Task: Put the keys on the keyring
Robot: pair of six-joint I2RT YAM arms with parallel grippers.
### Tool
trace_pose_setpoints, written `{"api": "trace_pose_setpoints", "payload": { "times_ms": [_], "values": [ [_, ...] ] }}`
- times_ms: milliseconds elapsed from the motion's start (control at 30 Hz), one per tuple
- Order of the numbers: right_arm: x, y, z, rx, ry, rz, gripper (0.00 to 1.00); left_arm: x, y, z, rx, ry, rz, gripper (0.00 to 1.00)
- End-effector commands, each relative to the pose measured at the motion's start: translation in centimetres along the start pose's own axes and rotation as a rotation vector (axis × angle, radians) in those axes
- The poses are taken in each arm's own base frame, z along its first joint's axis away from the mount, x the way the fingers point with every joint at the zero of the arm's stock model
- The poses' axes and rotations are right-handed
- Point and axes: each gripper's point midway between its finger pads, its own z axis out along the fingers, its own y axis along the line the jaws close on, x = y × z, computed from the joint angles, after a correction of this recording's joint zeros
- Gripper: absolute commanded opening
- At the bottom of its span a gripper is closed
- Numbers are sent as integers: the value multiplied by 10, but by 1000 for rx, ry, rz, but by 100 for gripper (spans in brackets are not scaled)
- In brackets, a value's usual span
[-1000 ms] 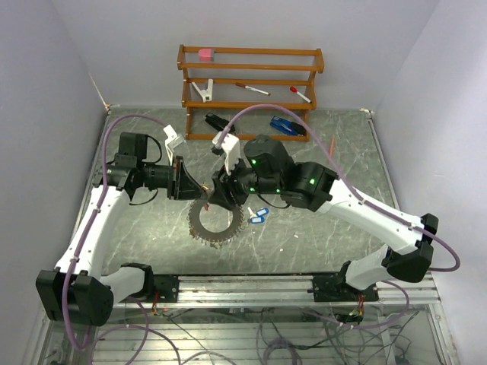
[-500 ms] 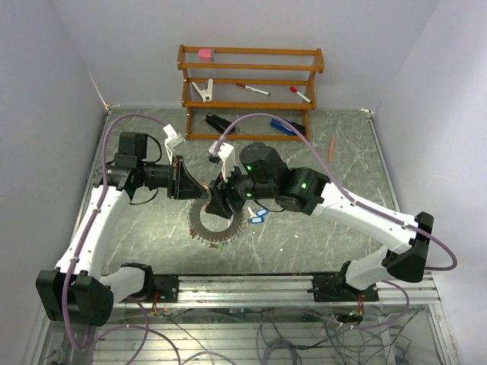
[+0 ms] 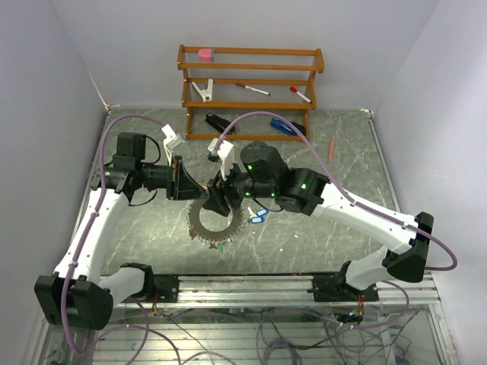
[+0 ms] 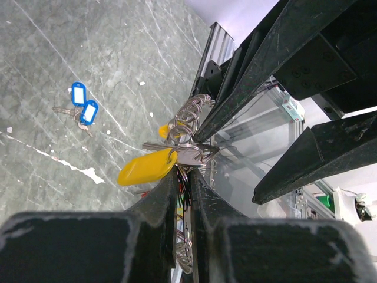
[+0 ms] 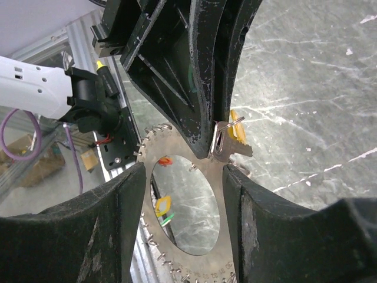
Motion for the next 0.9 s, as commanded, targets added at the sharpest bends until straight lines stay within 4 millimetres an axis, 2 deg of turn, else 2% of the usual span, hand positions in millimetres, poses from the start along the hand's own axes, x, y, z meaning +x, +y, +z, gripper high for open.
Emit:
{"api": "trace_pose_setpoints", "payload": {
  "times_ms": [0,667,867],
  "values": [
    [-19,-6,0,32,-56,-44,55,-1,-15,-3,33,-16,27,7],
    [-30,-11,12,44,-81,-116,60,1,-19,-4,26,-19,49,7],
    [-44,-14,12,58,-137,-139,66,2,-20,-4,32,-24,40,7]
  ]
}}
